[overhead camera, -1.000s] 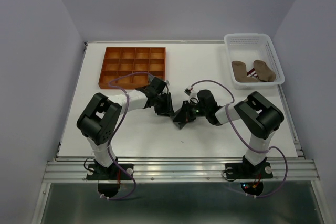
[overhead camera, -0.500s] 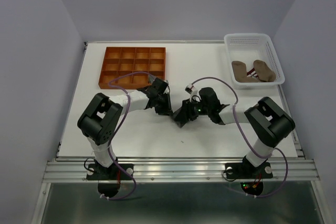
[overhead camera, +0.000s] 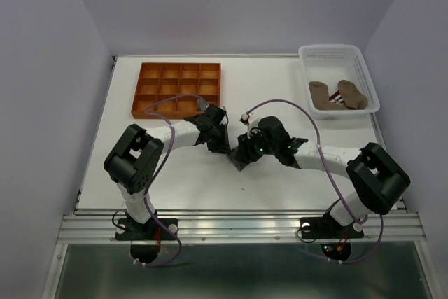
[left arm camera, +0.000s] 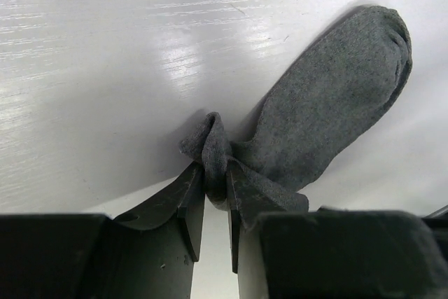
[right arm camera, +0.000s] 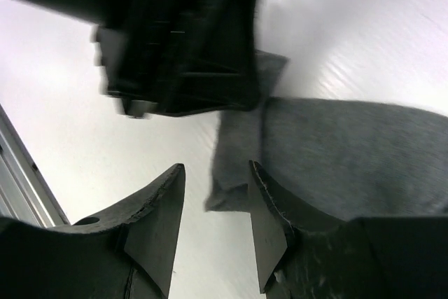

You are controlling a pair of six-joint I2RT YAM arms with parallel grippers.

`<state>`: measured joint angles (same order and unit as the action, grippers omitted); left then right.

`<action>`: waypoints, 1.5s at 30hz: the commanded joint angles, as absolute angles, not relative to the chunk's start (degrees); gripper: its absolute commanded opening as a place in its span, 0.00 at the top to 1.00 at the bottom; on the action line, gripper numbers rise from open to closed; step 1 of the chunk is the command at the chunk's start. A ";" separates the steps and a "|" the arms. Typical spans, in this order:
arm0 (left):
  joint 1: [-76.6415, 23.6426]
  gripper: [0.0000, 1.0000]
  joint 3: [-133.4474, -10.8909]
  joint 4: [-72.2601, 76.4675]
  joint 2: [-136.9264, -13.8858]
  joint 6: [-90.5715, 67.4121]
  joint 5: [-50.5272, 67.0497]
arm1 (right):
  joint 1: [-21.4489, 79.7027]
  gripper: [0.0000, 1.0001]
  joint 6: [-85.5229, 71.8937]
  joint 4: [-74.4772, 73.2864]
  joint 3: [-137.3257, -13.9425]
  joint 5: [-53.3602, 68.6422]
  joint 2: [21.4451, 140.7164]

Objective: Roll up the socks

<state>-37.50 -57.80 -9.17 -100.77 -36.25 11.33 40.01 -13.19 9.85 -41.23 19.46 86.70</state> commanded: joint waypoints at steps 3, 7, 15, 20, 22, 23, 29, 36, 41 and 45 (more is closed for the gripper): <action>-38.14 0.72 -59.68 -11.16 -100.55 -34.45 10.90 | 48.08 0.54 -5.80 5.98 -47.02 5.29 88.68; -38.23 0.73 -60.03 -12.04 -99.93 -34.10 10.99 | 50.00 0.54 -5.54 5.80 -47.72 0.54 89.65; -38.32 0.86 -61.61 -13.27 -98.88 -32.87 13.01 | 52.38 0.54 -2.73 6.42 -47.90 -3.60 91.76; -38.50 0.91 -62.23 -13.97 -98.88 -31.47 14.59 | 53.53 0.54 -1.93 8.26 -46.76 -4.39 91.06; -38.50 0.91 -62.31 -14.06 -98.88 -31.38 14.94 | 54.13 0.54 -1.85 8.70 -46.23 -5.53 90.70; -38.41 0.91 -62.40 -14.06 -98.88 -31.38 14.94 | 54.14 0.54 -1.93 8.96 -45.88 -6.41 90.44; -38.58 0.91 -62.93 -14.41 -99.32 -31.20 15.73 | 55.81 0.54 -0.88 9.49 -45.18 -8.17 90.35; -38.67 0.91 -63.46 -15.38 -99.67 -30.85 15.56 | 57.83 0.54 1.05 9.14 -46.14 -11.78 93.16; -38.67 0.92 -63.28 -14.94 -99.58 -30.85 16.78 | 58.36 0.58 0.62 9.14 -45.88 -13.62 95.18; -38.76 0.91 -63.28 -14.85 -99.49 -30.94 17.49 | 58.36 0.72 0.18 8.35 -46.14 -14.41 96.24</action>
<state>-38.24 -61.04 -14.61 -100.77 -31.86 15.66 57.54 -0.10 6.90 -45.58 -11.88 95.04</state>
